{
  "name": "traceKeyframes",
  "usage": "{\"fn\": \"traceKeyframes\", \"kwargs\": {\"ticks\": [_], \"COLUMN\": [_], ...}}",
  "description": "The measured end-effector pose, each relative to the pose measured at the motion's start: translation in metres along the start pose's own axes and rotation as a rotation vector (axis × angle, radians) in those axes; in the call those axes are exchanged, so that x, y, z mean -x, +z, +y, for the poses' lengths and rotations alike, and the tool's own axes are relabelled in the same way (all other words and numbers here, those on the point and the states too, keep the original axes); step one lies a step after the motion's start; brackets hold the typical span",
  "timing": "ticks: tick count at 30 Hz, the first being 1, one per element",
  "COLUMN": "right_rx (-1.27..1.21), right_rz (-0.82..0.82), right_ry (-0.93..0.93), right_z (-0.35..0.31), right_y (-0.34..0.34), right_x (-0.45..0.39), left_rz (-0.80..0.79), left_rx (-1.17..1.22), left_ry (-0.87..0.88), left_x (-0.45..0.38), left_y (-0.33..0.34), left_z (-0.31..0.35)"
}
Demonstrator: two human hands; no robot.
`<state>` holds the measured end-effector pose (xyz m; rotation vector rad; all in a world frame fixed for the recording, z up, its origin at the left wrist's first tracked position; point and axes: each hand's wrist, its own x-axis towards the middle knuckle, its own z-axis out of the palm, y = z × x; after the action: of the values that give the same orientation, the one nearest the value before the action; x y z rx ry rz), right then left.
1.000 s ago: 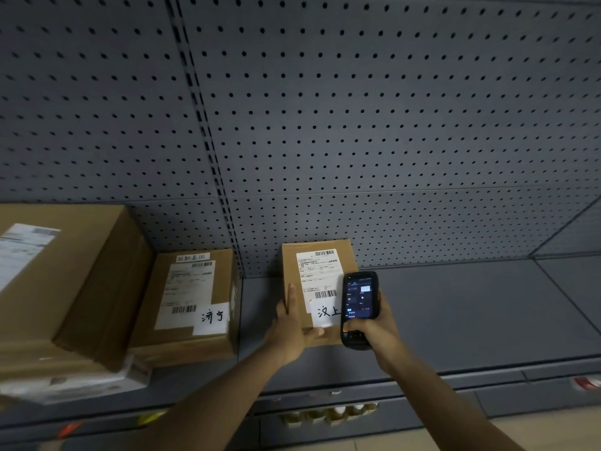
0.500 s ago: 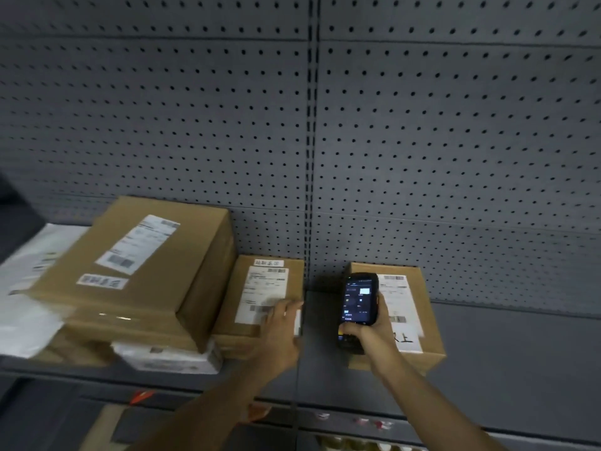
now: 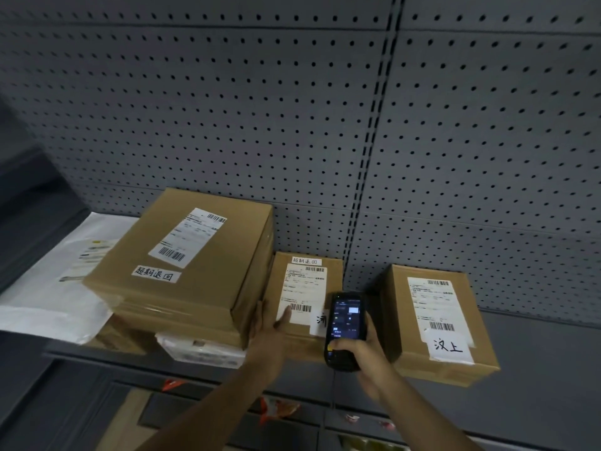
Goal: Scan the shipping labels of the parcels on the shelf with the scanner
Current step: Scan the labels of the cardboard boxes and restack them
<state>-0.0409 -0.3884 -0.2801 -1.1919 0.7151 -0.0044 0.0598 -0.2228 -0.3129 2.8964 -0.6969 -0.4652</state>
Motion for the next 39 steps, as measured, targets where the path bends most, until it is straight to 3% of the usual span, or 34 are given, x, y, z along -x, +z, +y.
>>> {"fn": "traceKeyframes", "kwargs": {"ticks": [7, 15, 21, 27, 39], "right_rx": [0.025, 0.029, 0.027, 0.052, 0.035], "right_rz": [0.061, 0.185, 0.225, 0.257, 0.091], "right_ry": [-0.03, -0.01, 0.005, -0.027, -0.15], "right_z": [0.003, 0.013, 0.03, 0.047, 0.042], "right_y": [-0.003, -0.007, -0.006, -0.003, -0.003], "right_x": [0.007, 0.031, 0.06, 0.08, 0.18], "left_rz": [0.025, -0.123, -0.109, -0.16, 0.24], "left_rx": [0.17, 0.267, 0.313, 0.523, 0.476], "left_ry": [0.059, 0.003, 0.066, 0.148, 0.355], "left_x": [0.005, 0.02, 0.043, 0.061, 0.142], "left_y": [0.004, 0.0, 0.015, 0.032, 0.034], "left_z": [0.0, 0.006, -0.002, -0.008, 0.01]}}
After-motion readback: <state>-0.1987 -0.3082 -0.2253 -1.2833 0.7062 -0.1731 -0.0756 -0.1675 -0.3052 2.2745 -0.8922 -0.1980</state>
